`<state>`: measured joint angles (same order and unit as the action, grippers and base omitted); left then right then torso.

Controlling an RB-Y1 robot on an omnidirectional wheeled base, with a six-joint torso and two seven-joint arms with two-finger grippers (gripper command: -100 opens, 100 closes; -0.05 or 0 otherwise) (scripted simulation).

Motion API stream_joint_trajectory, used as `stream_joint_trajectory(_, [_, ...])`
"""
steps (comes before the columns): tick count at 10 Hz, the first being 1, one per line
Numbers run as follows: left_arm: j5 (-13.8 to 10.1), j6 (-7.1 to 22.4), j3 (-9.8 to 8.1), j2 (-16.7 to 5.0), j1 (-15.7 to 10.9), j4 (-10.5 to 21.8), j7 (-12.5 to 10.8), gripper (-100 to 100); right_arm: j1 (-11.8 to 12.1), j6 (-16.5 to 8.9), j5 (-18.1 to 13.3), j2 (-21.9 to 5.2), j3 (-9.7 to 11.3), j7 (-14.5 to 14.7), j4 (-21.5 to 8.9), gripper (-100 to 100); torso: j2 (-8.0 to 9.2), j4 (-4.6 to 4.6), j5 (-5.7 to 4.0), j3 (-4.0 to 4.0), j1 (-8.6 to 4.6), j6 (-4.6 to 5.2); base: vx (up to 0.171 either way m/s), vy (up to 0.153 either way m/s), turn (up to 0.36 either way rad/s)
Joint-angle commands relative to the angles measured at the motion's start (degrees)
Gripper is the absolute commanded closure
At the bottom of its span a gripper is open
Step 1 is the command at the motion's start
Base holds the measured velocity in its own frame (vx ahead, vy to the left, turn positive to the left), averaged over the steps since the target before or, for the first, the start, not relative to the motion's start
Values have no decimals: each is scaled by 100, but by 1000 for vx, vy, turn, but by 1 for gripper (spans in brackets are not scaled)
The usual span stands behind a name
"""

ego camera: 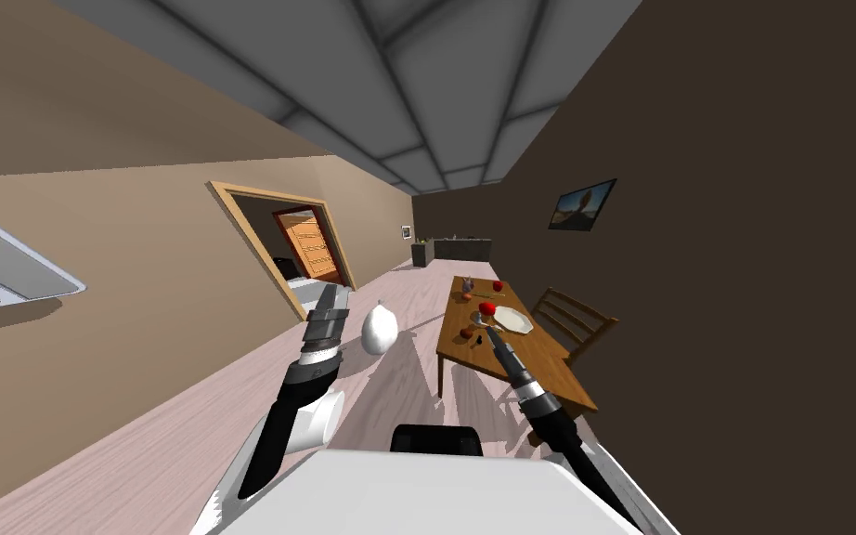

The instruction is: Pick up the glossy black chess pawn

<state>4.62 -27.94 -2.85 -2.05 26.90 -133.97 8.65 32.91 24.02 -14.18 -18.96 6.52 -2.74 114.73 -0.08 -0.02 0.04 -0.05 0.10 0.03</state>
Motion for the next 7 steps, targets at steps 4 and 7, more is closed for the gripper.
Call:
stream_joint_trajectory(4, [0, 0, 0, 0, 0, 0, 0, 0, 59, -582, -670, -579, 184, 245, -514, -100, -8, -2, 0, -4, 5, -3, 40, 33, 255])
stream_joint_trajectory(7, [0, 0, 0, 0, 0, 0, 0, 0, 80, -923, -1083, -932, 330, 443, -887, -100, -3, -1, 0, -2, 4, -2, 37, 25, 226])
